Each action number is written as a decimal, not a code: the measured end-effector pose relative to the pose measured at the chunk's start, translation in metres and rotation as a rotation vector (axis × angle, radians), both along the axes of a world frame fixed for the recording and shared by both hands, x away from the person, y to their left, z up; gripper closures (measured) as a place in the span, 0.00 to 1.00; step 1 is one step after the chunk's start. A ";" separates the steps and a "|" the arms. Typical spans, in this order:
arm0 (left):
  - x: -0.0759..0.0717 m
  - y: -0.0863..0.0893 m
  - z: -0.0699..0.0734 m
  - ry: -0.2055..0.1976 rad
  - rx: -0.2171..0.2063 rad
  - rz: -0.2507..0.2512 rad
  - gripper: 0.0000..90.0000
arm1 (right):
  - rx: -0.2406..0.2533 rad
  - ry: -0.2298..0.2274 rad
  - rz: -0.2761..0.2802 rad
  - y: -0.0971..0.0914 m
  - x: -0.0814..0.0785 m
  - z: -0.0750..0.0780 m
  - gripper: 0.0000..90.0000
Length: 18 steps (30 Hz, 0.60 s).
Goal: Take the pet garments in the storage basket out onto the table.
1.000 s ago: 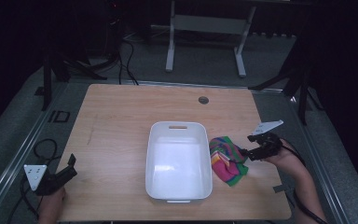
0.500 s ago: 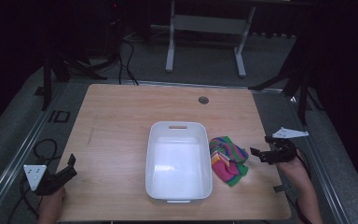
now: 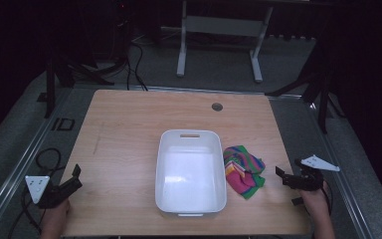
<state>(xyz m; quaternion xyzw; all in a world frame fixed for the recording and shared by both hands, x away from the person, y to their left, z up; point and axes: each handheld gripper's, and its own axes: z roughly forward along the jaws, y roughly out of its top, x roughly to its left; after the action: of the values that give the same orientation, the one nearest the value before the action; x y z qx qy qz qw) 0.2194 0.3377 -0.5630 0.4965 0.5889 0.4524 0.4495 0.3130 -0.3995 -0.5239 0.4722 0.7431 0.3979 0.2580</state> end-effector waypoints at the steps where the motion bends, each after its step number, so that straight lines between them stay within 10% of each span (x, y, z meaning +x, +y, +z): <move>1: 0.000 0.000 0.000 0.000 0.000 0.000 0.01 | 0.006 -0.012 -0.017 0.000 -0.005 -0.003 0.13; 18: 0.000 0.000 0.000 -0.003 -0.001 0.002 0.01 | 0.063 -0.185 -0.337 -0.007 -0.053 -0.030 0.13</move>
<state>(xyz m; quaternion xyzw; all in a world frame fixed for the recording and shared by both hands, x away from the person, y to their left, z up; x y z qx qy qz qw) 0.2190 0.3376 -0.5631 0.4952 0.5888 0.4532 0.4502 0.2603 -0.4066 -0.5540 0.5592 0.6136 0.4140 0.3733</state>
